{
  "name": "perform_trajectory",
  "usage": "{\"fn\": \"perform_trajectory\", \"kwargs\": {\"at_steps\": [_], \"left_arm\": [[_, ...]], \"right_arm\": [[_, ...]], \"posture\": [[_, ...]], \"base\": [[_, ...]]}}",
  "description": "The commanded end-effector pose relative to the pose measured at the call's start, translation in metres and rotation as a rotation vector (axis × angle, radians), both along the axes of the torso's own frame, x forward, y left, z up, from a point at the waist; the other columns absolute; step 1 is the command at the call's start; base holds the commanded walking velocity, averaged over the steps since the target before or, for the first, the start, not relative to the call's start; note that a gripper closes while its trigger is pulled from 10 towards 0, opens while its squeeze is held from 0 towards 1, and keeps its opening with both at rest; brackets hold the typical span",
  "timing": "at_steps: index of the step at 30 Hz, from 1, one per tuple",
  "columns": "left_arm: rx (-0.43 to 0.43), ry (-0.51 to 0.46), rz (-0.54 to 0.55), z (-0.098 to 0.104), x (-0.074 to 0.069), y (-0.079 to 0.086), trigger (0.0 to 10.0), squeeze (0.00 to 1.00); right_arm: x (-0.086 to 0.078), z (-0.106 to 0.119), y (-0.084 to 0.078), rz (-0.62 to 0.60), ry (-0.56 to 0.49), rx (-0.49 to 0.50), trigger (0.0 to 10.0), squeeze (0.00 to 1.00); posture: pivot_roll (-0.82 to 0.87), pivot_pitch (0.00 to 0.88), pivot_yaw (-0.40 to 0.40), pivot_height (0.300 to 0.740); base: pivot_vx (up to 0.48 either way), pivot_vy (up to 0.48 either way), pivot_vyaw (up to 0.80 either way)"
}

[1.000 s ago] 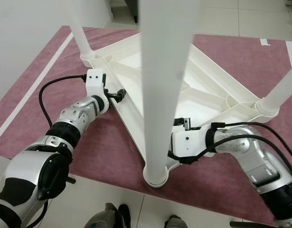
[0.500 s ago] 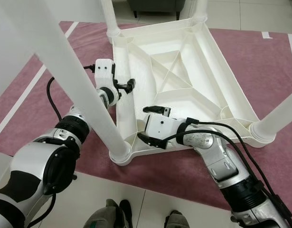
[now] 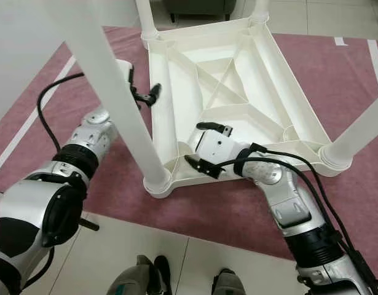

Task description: Building children table

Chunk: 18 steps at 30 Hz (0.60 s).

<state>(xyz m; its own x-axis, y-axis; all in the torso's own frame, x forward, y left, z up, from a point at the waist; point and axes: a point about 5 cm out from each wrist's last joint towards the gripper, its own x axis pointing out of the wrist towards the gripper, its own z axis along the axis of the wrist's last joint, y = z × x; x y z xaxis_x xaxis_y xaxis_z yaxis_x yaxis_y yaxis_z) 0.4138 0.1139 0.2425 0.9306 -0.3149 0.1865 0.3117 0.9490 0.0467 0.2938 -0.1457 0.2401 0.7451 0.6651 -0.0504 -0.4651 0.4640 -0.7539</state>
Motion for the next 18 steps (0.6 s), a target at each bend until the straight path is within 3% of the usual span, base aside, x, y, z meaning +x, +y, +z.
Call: {"fn": "perform_trajectory", "kwargs": {"at_steps": [1,5,9,10,13,16,18], "left_arm": [[0.033,-0.017,-0.007,-0.006,-0.005,0.009,10.0,0.00],[0.058,-0.032,-0.035,-0.012,-0.013,0.015,10.0,0.00],[0.167,-0.040,-0.127,-0.034,-0.043,0.015,10.0,0.00],[0.167,-0.040,-0.127,-0.034,-0.043,0.015,10.0,0.00],[0.231,-0.070,-0.182,-0.043,-0.064,0.013,10.0,0.00],[0.251,-0.084,-0.194,-0.045,-0.071,0.013,10.0,0.00],[0.275,-0.112,-0.199,-0.048,-0.088,0.021,10.0,0.00]], "right_arm": [[-0.010,0.012,-0.001,0.044,0.003,0.075,10.0,0.00],[-0.017,0.017,-0.008,0.045,0.026,0.136,10.0,0.00],[-0.029,0.020,-0.024,0.001,0.071,0.268,10.0,0.00],[-0.029,0.020,-0.024,0.001,0.071,0.268,10.0,0.00],[-0.032,0.013,-0.038,-0.112,0.077,0.344,10.0,0.00],[-0.034,0.009,-0.044,-0.171,0.075,0.389,10.0,0.00],[-0.040,-0.005,-0.053,-0.316,0.071,0.551,10.0,0.00]], "posture": [[-0.11,0.176,0.148,0.740],[-0.11,0.173,0.148,0.740],[-0.09,0.164,0.148,0.740],[-0.09,0.164,0.148,0.740],[-0.09,0.158,0.143,0.740],[-0.09,0.154,0.144,0.740],[-0.09,0.146,0.144,0.740]], "base": [[0.000,0.000,0.00],[0.000,0.000,0.00],[0.000,0.000,0.00],[0.000,0.000,0.00],[0.000,0.000,0.00],[0.000,0.000,0.00],[0.000,0.000,0.00]]}}
